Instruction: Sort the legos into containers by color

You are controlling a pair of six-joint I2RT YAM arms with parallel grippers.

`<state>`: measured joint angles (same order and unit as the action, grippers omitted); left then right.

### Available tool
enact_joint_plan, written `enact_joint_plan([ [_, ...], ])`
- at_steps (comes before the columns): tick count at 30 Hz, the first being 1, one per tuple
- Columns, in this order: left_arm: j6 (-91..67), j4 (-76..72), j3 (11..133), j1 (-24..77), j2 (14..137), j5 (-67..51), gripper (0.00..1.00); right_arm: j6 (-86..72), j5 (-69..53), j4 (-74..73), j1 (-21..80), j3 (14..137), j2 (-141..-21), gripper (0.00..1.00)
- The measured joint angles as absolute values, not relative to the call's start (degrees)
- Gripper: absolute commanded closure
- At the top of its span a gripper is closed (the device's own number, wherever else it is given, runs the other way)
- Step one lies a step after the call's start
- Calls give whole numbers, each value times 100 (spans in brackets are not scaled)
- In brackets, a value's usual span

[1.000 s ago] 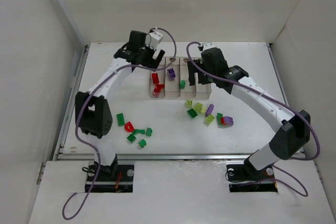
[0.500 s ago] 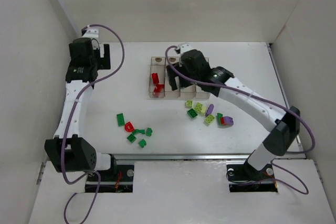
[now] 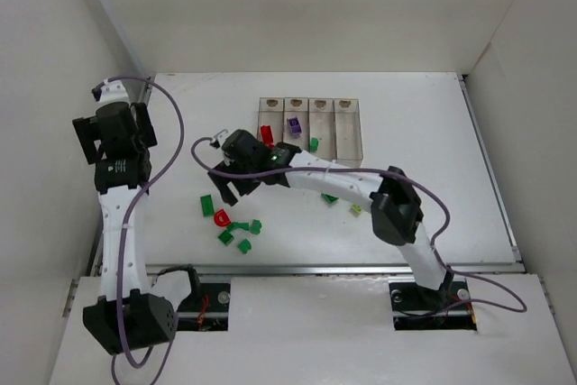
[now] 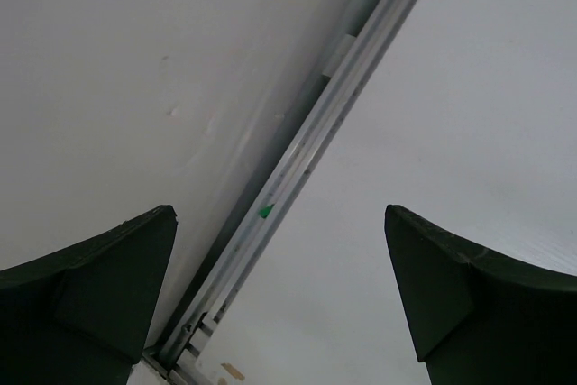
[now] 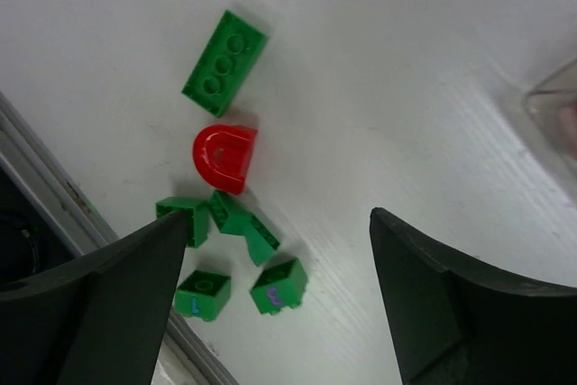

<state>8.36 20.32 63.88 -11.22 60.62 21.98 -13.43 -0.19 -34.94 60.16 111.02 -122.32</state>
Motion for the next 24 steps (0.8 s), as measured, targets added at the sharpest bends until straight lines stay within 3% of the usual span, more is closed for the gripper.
enact_joint_plan([
  [4, 738, 1953, 6335, -1129, 5725, 2294, 0, -1496, -172, -3457, 6211, 11419, -12811, 6],
  [14, 652, 1922, 6114, -1129, 5601, 2036, 0, -1529, 176, -3378, 6580, 11867, -13664, 6],
  [24, 596, 1951, 6045, -1129, 5605, 1811, 0, -1520, 567, -3339, 6869, 11963, -13917, 13],
])
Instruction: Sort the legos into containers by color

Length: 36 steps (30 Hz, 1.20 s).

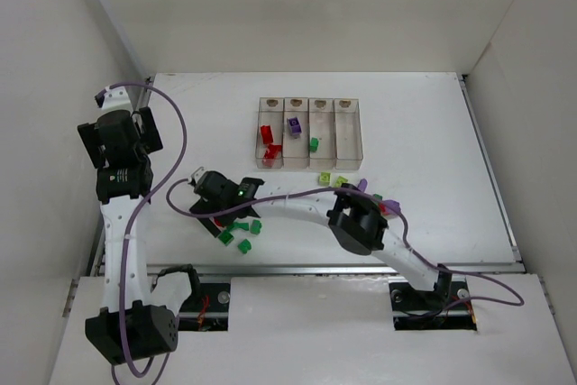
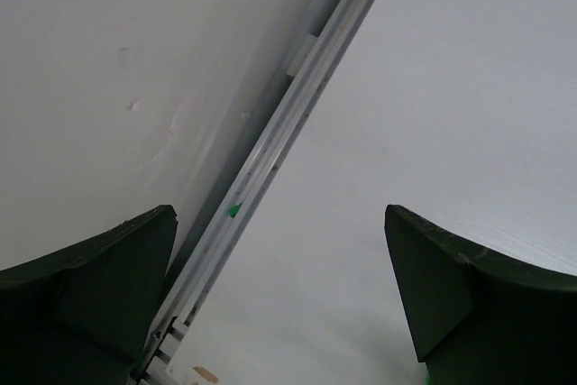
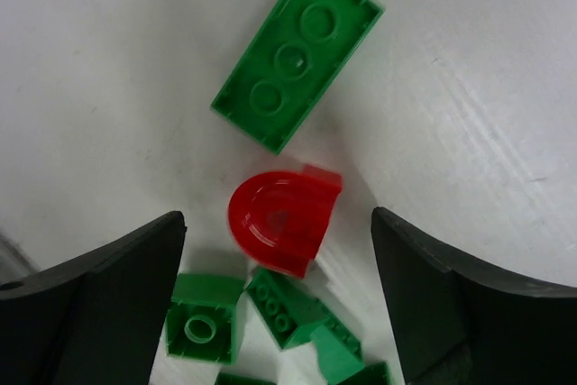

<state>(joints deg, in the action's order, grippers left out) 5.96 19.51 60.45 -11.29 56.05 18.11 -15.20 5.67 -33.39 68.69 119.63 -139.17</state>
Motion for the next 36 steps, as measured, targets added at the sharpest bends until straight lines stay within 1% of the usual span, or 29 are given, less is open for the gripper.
enact_joint_plan([
  [4, 587, 1951, 6045, -1129, 5607, 1769, 0, -1500, 845, -3275, 6875, 12228, -14129, 25],
  [5, 587, 1951, 6045, -1129, 5607, 1761, 0, -1500, 904, -3273, 6884, 12254, -14147, 31],
  [8, 587, 1951, 6045, -1129, 5607, 1750, 0, -1498, 1090, -3256, 6897, 12269, -14182, 43],
  [9, 587, 1951, 6045, -1129, 5607, 1747, 0, -1496, 1142, -3253, 6901, 12278, -14191, 53],
  [11, 587, 1951, 6045, -1129, 5607, 1739, 0, -1496, 1208, -3238, 6908, 12287, -14206, 63],
  [12, 587, 1951, 6045, -1129, 5607, 1737, 0, -1498, 1234, -3203, 6908, 12296, -14206, 73],
  [16, 587, 1951, 6045, -1129, 5607, 1734, 0, -1518, 1302, -3061, 6908, 12296, -14199, 87],
  [20, 587, 1951, 6040, -1129, 5607, 1710, 0, -1520, 1302, -3046, 6908, 12169, -14136, 87],
  [22, 585, 1953, 6034, -1129, 5607, 1693, 0, -1520, 1304, -3074, 6908, 12114, -14094, 83],
  [23, 585, 1951, 6034, -1129, 5607, 1691, 0, -1520, 1306, -3092, 6908, 12108, -14092, 71],
  [24, 587, 1951, 6034, -1129, 5607, 1688, 0, -1529, 1306, -3100, 6908, 12105, -14092, 63],
  [25, 585, 1951, 6034, -1129, 5605, 1688, 0, -1529, 1310, -3116, 6908, 12105, -14092, 52],
  [26, 587, 1951, 6034, -1129, 5605, 1688, 0, -1518, 1313, -3140, 6908, 12105, -14092, 39],
  [28, 585, 1951, 6034, -1129, 5605, 1669, 0, -1490, 1330, -3173, 6908, 12105, -14092, 33],
  [36, 585, 1951, 6034, -1129, 5605, 1564, 0, -1474, 1433, -3332, 6908, 11791, -13856, 32],
])
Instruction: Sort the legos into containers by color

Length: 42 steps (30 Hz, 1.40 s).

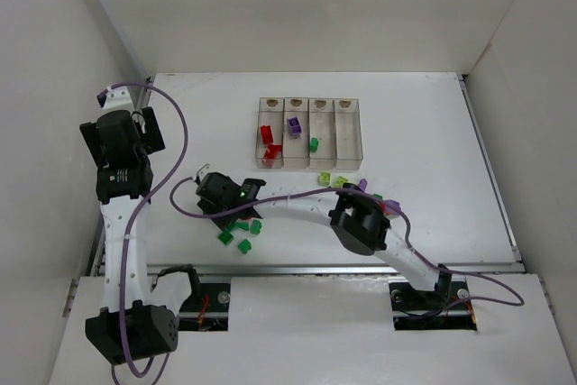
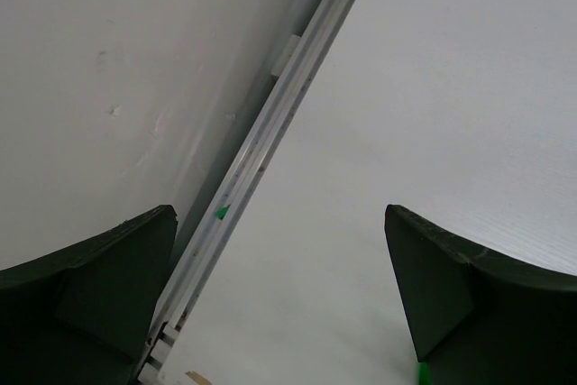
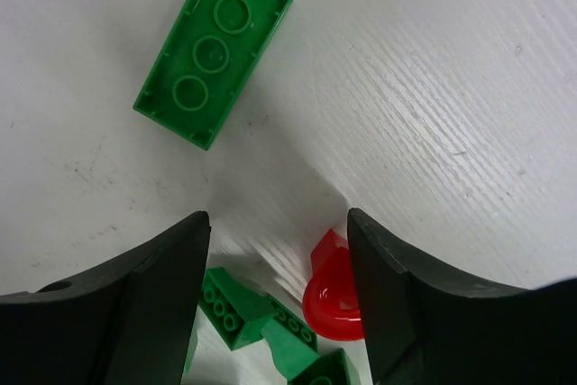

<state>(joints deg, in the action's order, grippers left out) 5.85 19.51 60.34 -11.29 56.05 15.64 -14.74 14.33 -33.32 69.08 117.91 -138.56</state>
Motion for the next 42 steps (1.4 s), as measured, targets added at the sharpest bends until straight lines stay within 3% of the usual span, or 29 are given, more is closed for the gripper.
enact_joint_plan([
  [17, 585, 1951, 6034, -1129, 5605, 1494, 0, -1068, 1717, -3483, 6908, 11520, -13410, 30],
  [37, 587, 1955, 6034, -1129, 5605, 1415, 0, -554, 1149, -3642, 6619, 10962, -13200, 30],
  [42, 587, 1955, 6034, -1129, 5605, 1411, 0, -510, 1046, -3658, 6619, 10965, -13200, 35],
])
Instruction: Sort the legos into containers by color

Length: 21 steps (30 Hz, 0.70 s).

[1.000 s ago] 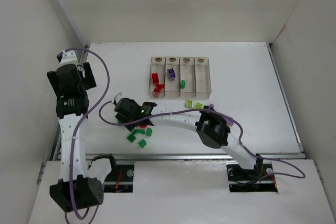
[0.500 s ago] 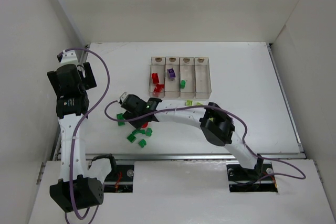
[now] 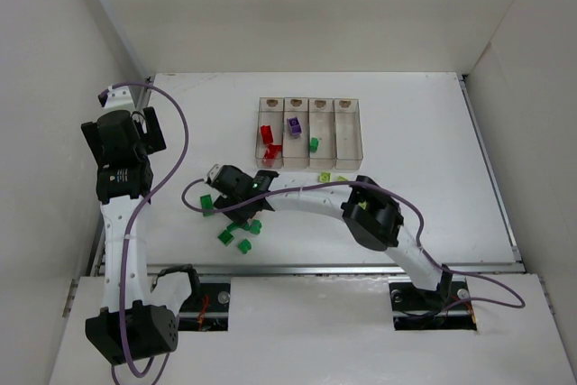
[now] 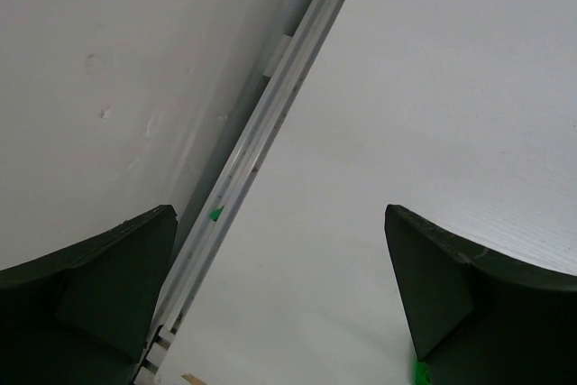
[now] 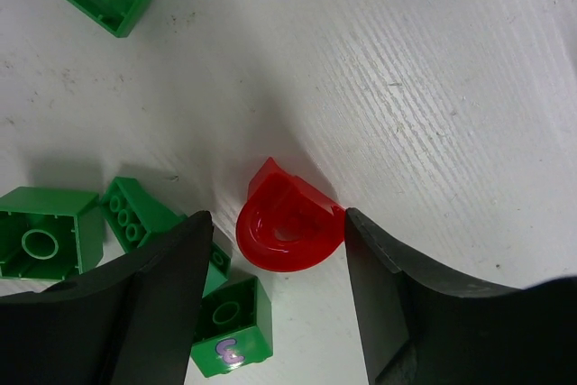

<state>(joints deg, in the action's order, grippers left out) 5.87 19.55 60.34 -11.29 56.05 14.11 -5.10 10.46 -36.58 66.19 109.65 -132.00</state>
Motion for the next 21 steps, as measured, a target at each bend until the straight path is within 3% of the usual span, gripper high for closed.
enact_joint_plan([
  [12, 587, 1951, 5996, -1129, 5601, 1411, 0, -412, 1028, -3645, 6619, 10938, -13235, 42],
  [14, 587, 1964, 5955, -1129, 5601, 1409, 0, -390, 1000, -3645, 6619, 10938, -13262, 57],
  [17, 587, 1997, 5946, -1129, 5601, 1406, 0, -366, 987, -3618, 6619, 10938, -13264, 66],
  [21, 587, 1997, 5946, -1129, 5601, 1406, 0, -342, 974, -3592, 6617, 10938, -13264, 85],
])
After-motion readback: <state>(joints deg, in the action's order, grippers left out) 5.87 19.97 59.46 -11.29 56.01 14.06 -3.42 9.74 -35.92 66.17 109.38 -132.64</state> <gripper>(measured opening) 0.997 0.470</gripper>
